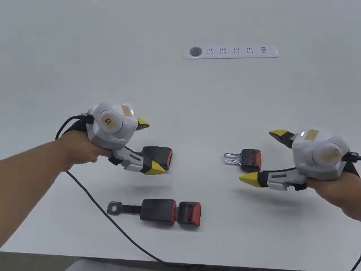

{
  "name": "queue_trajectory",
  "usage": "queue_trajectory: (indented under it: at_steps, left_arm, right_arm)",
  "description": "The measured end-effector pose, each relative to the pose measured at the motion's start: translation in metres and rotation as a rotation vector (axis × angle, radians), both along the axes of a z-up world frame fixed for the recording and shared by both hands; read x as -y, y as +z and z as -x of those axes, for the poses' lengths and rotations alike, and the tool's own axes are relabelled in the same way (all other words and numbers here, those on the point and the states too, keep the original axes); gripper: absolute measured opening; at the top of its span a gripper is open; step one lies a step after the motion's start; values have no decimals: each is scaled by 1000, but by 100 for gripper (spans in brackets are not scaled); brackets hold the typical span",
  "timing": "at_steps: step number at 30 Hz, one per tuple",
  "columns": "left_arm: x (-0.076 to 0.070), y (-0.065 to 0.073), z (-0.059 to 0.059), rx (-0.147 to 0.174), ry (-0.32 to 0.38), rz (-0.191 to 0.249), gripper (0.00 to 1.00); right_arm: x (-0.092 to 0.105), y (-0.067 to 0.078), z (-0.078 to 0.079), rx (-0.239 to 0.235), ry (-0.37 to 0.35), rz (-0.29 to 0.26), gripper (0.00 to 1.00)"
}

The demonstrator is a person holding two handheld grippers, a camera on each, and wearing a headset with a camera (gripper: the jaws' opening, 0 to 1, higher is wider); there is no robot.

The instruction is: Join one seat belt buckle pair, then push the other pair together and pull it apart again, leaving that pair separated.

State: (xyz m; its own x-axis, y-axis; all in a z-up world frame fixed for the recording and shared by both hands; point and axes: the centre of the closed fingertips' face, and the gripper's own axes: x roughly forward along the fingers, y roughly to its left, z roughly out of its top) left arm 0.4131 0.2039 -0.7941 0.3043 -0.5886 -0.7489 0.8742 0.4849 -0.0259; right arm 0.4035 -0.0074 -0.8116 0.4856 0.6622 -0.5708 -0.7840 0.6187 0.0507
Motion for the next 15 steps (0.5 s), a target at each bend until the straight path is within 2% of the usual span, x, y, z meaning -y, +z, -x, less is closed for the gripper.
queue_trajectory:
  at_steps: [2,5,7,10,12,15]
  left_arm:
    - [-4,7,1,26,63,19,89]
    - [-14,14,6,71,124,9,94]
    - [-18,18,15,58,166,31,98]
    - [-22,25,22,77,214,55,99]
    - [-23,32,29,93,236,73,99]
    - [-25,42,43,107,255,90,99]
  right_arm:
    - [2,4,0,19,-23,-14,90]
    - [0,12,5,42,-35,-23,93]
    - [-3,19,9,60,-34,-39,93]
    - [-5,25,14,92,-29,-32,95]
    - [-5,28,13,102,-28,-44,95]
    - [-8,31,21,120,-22,-50,96]
